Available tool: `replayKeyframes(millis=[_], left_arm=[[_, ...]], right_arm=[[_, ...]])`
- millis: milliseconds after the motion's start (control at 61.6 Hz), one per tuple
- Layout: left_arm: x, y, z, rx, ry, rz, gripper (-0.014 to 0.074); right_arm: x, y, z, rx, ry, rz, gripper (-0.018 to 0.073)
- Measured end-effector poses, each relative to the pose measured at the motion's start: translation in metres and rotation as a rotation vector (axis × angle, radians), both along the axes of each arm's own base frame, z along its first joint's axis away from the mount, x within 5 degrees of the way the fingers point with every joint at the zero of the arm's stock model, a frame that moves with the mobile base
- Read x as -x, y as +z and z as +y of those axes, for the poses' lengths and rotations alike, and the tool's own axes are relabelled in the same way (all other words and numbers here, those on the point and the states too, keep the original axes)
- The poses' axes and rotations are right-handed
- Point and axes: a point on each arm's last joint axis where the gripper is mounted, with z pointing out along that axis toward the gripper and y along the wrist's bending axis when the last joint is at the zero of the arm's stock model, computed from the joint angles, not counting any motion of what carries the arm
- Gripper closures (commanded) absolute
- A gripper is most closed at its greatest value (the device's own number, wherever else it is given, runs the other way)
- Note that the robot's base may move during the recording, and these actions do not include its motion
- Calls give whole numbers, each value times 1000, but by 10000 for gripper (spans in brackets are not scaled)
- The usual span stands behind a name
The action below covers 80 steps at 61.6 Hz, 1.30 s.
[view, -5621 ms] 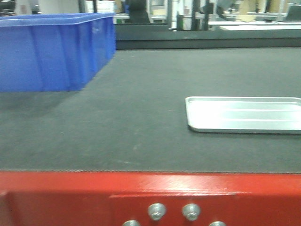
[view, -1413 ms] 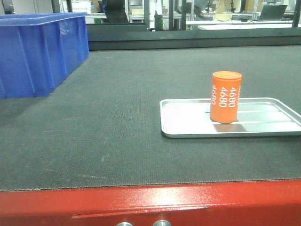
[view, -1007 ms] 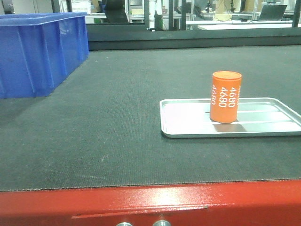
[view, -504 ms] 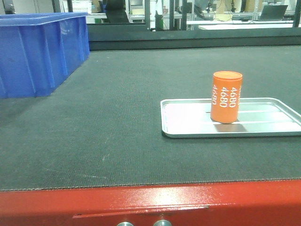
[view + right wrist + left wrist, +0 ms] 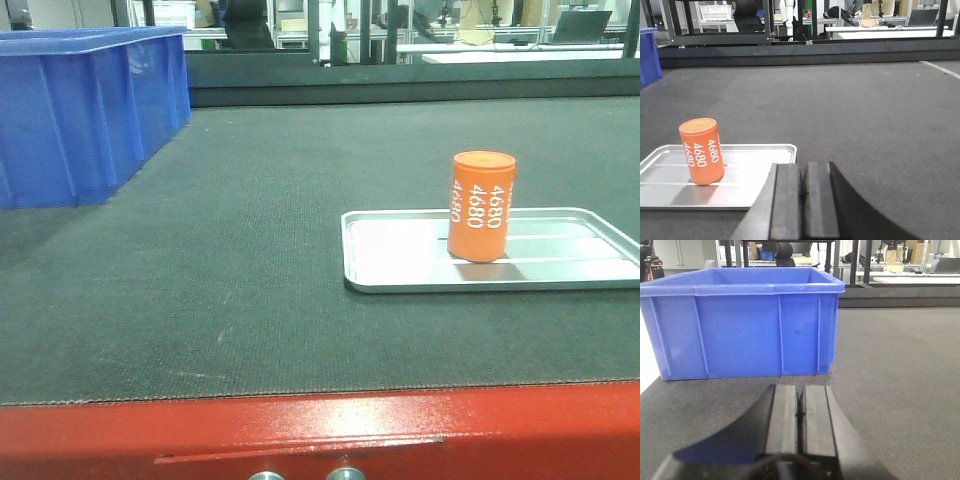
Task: Grab orange capacitor from left shelf to right conveyor
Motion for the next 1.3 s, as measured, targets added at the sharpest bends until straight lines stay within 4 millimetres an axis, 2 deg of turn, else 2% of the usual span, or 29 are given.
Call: replayKeyframes(millis=[1300], left_arm=[[0, 0, 0, 0, 0, 0, 701]], right_arm=[[0, 7, 0, 13, -2, -80, 503]])
